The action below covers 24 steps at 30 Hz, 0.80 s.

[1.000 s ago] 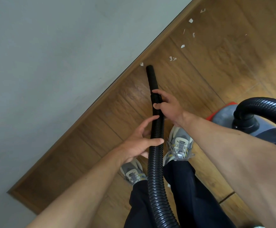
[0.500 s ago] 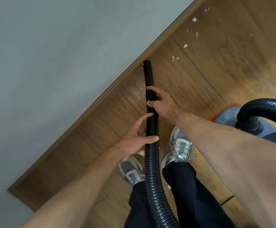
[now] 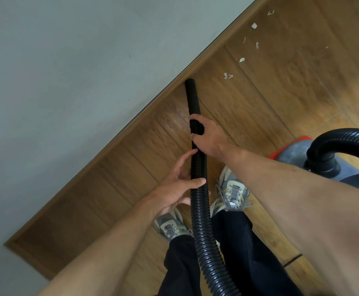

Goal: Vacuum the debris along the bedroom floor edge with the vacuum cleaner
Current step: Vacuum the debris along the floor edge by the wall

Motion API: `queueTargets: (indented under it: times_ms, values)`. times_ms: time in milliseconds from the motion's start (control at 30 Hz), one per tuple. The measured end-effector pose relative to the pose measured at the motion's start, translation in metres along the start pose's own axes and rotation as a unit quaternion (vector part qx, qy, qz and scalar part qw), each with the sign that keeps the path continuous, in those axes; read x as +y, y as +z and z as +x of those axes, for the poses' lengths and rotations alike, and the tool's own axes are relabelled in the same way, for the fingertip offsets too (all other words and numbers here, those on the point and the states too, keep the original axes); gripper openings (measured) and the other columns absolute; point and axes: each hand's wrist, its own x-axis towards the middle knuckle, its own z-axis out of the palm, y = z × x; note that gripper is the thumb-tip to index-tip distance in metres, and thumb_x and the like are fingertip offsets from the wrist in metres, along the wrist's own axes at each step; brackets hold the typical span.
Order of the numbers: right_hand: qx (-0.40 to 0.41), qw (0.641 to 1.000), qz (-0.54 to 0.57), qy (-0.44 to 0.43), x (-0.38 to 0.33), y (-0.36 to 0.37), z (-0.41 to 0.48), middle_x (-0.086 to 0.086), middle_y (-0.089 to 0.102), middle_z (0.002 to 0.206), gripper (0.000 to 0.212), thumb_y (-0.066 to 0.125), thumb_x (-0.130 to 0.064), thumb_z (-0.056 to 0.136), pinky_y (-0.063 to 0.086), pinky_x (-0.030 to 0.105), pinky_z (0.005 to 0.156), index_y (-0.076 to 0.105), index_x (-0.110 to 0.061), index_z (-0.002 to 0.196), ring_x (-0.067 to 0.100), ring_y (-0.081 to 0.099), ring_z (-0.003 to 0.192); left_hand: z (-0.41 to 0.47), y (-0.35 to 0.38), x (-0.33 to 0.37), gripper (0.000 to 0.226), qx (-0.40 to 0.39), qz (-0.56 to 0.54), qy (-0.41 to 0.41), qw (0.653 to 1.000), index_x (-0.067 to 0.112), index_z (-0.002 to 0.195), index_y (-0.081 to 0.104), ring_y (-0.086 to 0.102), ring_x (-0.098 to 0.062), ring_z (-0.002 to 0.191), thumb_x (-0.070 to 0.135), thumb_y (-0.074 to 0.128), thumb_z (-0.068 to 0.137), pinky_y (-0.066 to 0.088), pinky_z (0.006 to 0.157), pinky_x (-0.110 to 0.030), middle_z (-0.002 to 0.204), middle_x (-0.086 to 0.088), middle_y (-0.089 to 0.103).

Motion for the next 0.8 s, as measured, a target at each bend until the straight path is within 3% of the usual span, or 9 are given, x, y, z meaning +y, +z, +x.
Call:
queueTargets:
  times_ms: [267, 567, 800]
  values:
    - [-0.041, 0.993, -0.106, 0.029, -0.011, -0.02, -0.004, 0.009, 0.055, 0.134, 0.062, 0.053, -0.009, 0.087, 0.054, 0.035, 0.082, 0.045, -0.032, 0.144, 0.026, 0.059, 0.107, 0.001, 0.019, -0.009, 0.079, -0.027, -0.062, 0.018, 0.998, 0.045, 0.144, 0.039, 0.071, -0.036, 0.09, -0.002, 0.065, 0.087, 0.062, 0.071, -0.054, 0.114, -0.019, 0.068]
    - [-0.029, 0.997, -0.07, 0.029, 0.002, -0.019, -0.017, 0.005, 0.056, 0.131, 0.06, 0.054, -0.009, 0.086, 0.046, 0.027, 0.078, 0.048, -0.035, 0.14, 0.019, 0.055, 0.1, -0.008, 0.023, -0.02, 0.077, -0.029, -0.04, 0.019, 0.999, 0.046, 0.144, 0.039, 0.072, -0.034, 0.087, -0.005, 0.063, 0.091, 0.062, 0.071, -0.052, 0.106, -0.011, 0.074]
    - [-0.017, 0.996, -0.093, -0.003, -0.015, -0.018, -0.009, 0.008, 0.057, 0.132, 0.061, 0.054, -0.01, 0.088, 0.052, 0.034, 0.084, 0.043, -0.029, 0.146, 0.025, 0.059, 0.108, -0.001, 0.016, -0.012, 0.08, -0.019, -0.043, 0.034, 0.998, 0.049, 0.142, 0.041, 0.071, -0.037, 0.094, -0.005, 0.064, 0.089, 0.061, 0.073, -0.052, 0.125, -0.017, 0.065]
